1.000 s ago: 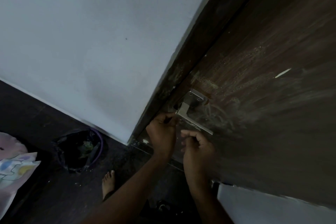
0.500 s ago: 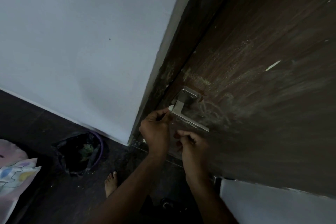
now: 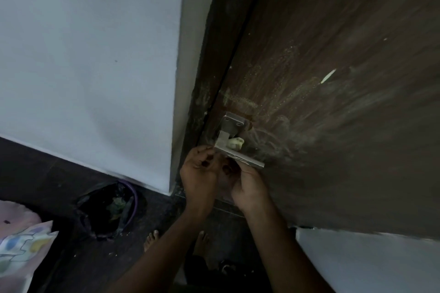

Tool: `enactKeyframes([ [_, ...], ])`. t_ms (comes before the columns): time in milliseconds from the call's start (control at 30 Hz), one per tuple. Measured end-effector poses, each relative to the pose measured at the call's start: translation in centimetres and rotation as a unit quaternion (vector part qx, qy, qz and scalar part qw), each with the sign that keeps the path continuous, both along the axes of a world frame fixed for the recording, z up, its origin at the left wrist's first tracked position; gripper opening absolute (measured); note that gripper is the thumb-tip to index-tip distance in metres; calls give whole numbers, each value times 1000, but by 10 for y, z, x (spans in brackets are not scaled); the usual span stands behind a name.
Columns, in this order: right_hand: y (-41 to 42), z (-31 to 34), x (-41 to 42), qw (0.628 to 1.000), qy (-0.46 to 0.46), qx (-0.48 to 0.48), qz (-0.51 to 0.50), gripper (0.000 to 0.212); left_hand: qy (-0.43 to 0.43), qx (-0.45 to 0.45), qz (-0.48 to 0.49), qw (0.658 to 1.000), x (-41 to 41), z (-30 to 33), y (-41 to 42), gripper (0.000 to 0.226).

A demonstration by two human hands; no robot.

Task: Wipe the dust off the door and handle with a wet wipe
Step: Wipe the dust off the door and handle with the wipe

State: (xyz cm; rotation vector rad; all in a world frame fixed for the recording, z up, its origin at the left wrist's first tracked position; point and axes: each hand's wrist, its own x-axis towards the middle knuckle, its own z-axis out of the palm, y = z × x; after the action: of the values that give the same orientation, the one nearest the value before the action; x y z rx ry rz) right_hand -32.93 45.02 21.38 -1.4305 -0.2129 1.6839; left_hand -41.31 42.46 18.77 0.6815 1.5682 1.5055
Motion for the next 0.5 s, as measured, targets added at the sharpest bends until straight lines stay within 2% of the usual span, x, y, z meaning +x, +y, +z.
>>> enactKeyframes([
  [133,-2,-5,23,998,25,-41,-31,4,94,31,27,995,-9,8,-13,14],
  [200,-13,0,39,995,-26,-89,-31,6,149,71,42,985,-14,17,-19,12],
  [267,-21,16,54,982,-154,-109,-22,11,201,111,27,973,-17,25,-21,11],
  [333,-27,36,61,959,-276,-42,-50,16,256,137,5,957,-20,30,-18,12],
  [400,-29,58,49,918,-382,81,-73,16,290,145,-6,946,-21,34,-13,13],
  [500,-22,74,16,845,-504,175,1,6,301,140,-22,943,-22,40,-4,14],
])
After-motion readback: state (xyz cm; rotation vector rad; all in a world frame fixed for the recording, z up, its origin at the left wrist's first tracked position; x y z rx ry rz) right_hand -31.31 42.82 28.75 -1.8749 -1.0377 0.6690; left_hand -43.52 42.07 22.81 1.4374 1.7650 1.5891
